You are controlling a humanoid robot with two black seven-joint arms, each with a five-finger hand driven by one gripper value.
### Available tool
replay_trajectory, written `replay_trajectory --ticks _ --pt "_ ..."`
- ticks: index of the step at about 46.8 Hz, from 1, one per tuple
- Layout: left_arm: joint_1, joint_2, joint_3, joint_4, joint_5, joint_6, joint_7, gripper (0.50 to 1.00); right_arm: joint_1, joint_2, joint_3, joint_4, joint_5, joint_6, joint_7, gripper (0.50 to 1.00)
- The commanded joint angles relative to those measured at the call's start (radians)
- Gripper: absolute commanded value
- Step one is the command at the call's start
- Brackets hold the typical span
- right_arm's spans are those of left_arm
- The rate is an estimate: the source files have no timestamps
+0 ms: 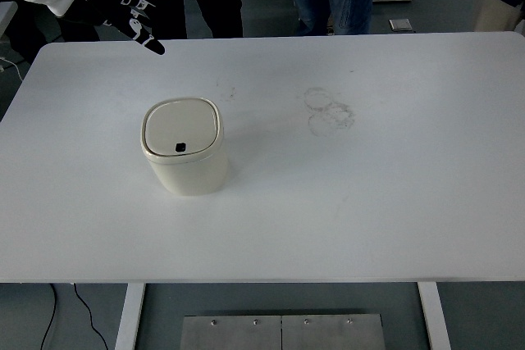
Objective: Close trash bin
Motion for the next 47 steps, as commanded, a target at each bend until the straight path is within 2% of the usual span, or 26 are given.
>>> replay_trajectory --ticks 1,11,22,26,39,47 --pt "0.039 0.019 -0.036 0.015 -0.006 0.028 -0.047 1.0 0.0 0.0 0.0 0.0 -0.001 0.0 -0.001 0.989" --pt "0.168 0.07 -0.137 0.061 -0.068 0.117 -0.126 1.0 0.0 0.0 0.0 0.0 -0.001 0.0 -0.001 0.991" --pt "0.386 0.098 -0.343 0.127 -0.085 0.194 -0.198 1.0 0.0 0.0 0.0 0.0 0.0 0.0 -0.001 0.989" --pt "0.47 0.102 -0.455 0.156 -0.085 0.196 -0.216 1.0 0.0 0.0 0.0 0.0 -0.001 0.0 -0.001 0.989" --pt "0.759 0.102 -0.827 0.236 -0.072 0.196 -0.227 1.0 0.0 0.0 0.0 0.0 0.0 0.0 -0.001 0.989" --pt "0.88 0.092 -0.959 0.284 -0.072 0.194 -0.244 1.0 0.0 0.0 0.0 0.0 -0.001 0.0 -0.001 0.989"
